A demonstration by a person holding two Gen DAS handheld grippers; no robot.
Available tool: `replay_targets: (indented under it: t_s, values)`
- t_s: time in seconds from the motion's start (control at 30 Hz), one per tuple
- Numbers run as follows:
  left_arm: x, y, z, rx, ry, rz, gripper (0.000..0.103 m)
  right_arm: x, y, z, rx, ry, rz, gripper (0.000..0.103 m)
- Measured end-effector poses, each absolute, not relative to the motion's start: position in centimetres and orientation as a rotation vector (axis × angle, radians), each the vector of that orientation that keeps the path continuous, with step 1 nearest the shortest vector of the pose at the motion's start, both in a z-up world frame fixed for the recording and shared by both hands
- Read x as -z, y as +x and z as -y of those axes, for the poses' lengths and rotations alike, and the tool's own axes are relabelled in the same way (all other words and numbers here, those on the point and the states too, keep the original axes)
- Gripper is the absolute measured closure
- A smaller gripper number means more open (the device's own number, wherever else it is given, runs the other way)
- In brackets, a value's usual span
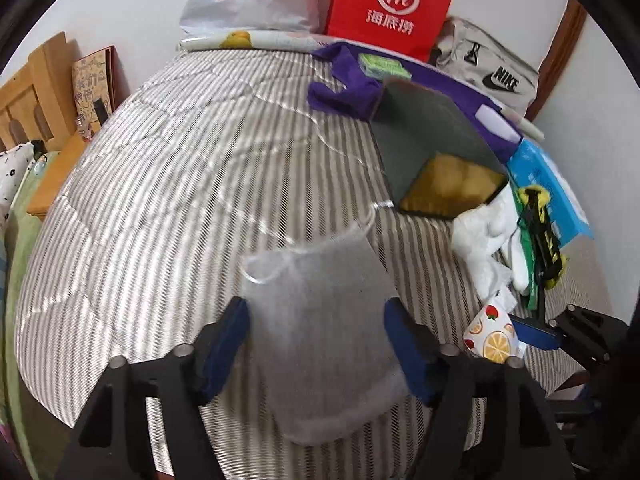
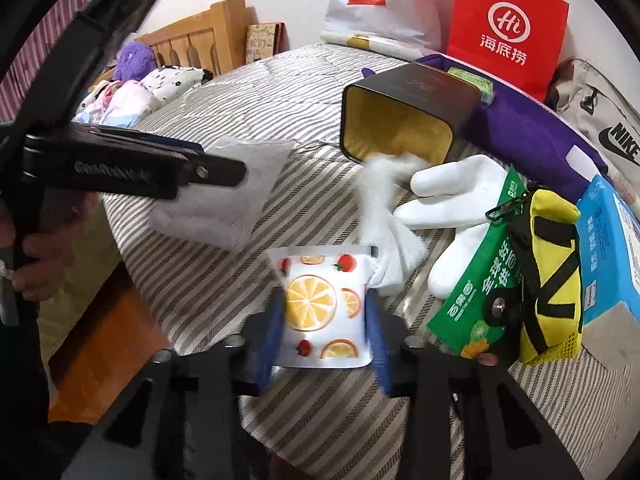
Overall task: Organize soft objects
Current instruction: 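Grasp the orange-print snack packet with the right tool while the left tool holds the mesh bag, then lift the snack packet with the right tool while the left tool holds the mesh bag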
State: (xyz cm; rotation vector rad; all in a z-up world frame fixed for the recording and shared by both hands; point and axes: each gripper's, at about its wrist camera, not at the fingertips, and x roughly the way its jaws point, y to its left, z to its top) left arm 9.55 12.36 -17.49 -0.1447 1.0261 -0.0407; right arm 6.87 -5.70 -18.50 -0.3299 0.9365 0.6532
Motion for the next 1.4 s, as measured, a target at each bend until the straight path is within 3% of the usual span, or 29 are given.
replay_targets:
  t_s: [0.13, 0.23, 0.3, 0.37, 0.43, 0.47, 0.5, 0.53, 0.8, 0.93, 1.0, 1.03, 1.07, 1.4]
  values:
    - [18.1, 9.8, -10.2, 0.006, -0.051, -1.022, 0.015, 18.2, 6.4, 6.5, -0.663, -0.313, -0.941, 0.071]
    - [18.5, 10.2, -9.1, -0.034, 0.002, -1.018, 0.012, 17.6, 6.0, 7.4, -0.678, -0.284, -0.928, 0.072]
    - [18.4, 10.3, -8.9, -0.032, -0.003, -1.002, 0.015, 17.2, 5.8, 8.1, -0.678, -0.273, -0.914, 0.072]
    - [18.2, 10.3, -8.6, -0.013, 0.009, -0.98, 0.031, 16.8, 5.7, 8.9, -0.661, -0.266, -0.896, 0.072]
    - [17.8, 10.2, -8.3, 0.0, 0.017, -0.972, 0.062, 16.3, 5.6, 9.6, -0.673, -0.256, -0.892, 0.072]
    - [17.7, 10.2, -8.2, -0.003, 0.023, -0.972, 0.067, 16.1, 5.5, 9.9, -0.675, -0.257, -0.884, 0.072]
    - [17.6, 10.2, -8.1, -0.003, 0.027, -0.972, 0.082, 15.9, 5.4, 10.5, -0.658, -0.262, -0.874, 0.072]
    - [17.6, 10.2, -8.1, 0.016, 0.017, -0.976, 0.088, 15.8, 5.4, 11.1, -0.633, -0.269, -0.874, 0.072]
    - [17.6, 10.3, -7.8, 0.007, 0.025, -0.986, 0.088, 16.9, 6.7, 17.2, -0.426, -0.279, -0.924, 0.066]
    - [17.6, 10.3, -7.7, 0.008, 0.033, -0.988, 0.088, 17.8, 7.3, 19.2, -0.409, -0.221, -0.968, 0.048]
    - [17.6, 10.3, -7.6, 0.005, 0.024, -0.989, 0.088, 17.8, 6.6, 19.5, -0.426, -0.203, -0.953, 0.05]
    - [17.6, 10.3, -7.6, 0.007, 0.024, -0.989, 0.088, 17.7, 6.3, 19.6, -0.439, -0.19, -0.945, 0.068]
    - [17.6, 10.2, -7.5, 0.011, 0.026, -0.988, 0.088, 17.7, 6.0, 19.4, -0.466, -0.181, -0.947, 0.071]
    - [17.4, 10.0, -6.9, 0.094, -0.023, -0.992, 0.089, 14.4, 5.2, 17.8, -0.648, -0.045, -0.814, 0.071]
